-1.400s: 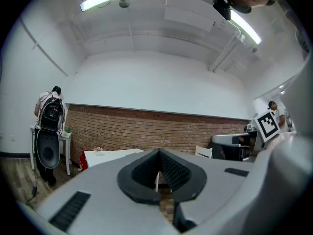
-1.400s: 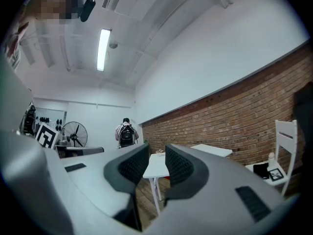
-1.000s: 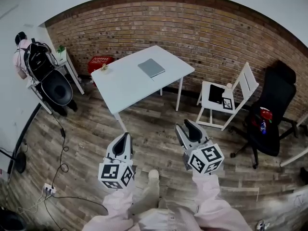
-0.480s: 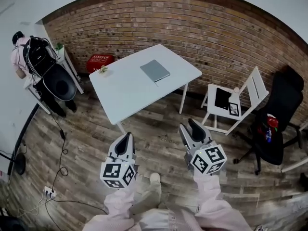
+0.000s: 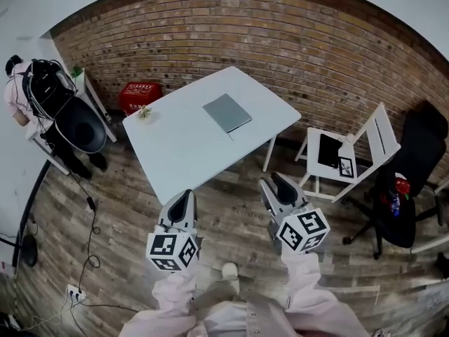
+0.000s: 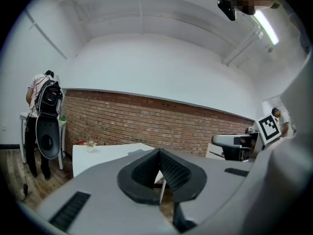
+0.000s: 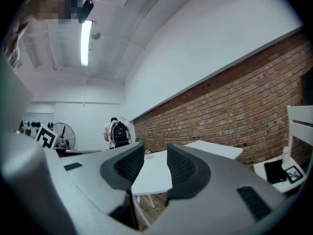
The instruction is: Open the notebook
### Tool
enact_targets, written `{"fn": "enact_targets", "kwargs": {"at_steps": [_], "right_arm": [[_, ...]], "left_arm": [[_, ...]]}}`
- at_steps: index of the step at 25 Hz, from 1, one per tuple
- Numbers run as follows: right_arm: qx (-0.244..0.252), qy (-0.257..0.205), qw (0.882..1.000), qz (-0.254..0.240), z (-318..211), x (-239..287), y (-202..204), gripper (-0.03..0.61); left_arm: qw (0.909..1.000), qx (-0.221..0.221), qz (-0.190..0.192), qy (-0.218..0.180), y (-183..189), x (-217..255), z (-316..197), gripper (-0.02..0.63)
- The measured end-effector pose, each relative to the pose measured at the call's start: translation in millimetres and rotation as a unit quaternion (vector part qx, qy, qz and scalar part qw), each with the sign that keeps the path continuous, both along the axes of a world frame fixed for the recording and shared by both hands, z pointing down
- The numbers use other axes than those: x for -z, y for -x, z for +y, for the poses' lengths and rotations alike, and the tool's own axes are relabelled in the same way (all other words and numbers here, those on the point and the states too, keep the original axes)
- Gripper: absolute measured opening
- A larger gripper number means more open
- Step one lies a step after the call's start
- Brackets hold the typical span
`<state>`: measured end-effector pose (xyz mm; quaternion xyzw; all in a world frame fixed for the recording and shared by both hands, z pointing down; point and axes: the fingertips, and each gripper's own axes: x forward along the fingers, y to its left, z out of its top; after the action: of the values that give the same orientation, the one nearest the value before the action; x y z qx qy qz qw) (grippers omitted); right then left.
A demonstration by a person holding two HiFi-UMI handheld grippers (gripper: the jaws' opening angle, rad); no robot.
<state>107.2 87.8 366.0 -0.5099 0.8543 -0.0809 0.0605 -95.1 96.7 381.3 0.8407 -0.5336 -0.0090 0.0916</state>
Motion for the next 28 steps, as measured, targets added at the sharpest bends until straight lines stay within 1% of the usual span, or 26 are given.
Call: {"fn": "enact_targets", "kwargs": {"at_steps": [7, 19, 24, 28], "right_arm": [[-0.003, 0.014, 1.000, -0.001, -44.4, -9.6, 6.2, 0.147], [-0.006, 0.043, 0.999, -0.005, -101.0, -32.1, 3.8, 0.147], [0.001, 0.049, 0.999, -0.006, -138.8, -41.2, -1.3, 0.147], [0.012, 0.061, 0.998, -0.011, -179.5, -47.6, -5.3, 0.147]], "left_arm": [[0.9999, -0.010, 0.005, 0.006, 2.7, -5.8, -49.4, -0.008], [0.9994, -0.016, 0.010, 0.030, -0.4, -26.3, -103.6, -0.008], [0.9992, -0.010, 0.014, 0.036, -5.7, -33.8, -138.1, -0.008], [0.9987, -0.002, 0.018, 0.047, -10.7, -39.3, -171.6, -0.008]]}}
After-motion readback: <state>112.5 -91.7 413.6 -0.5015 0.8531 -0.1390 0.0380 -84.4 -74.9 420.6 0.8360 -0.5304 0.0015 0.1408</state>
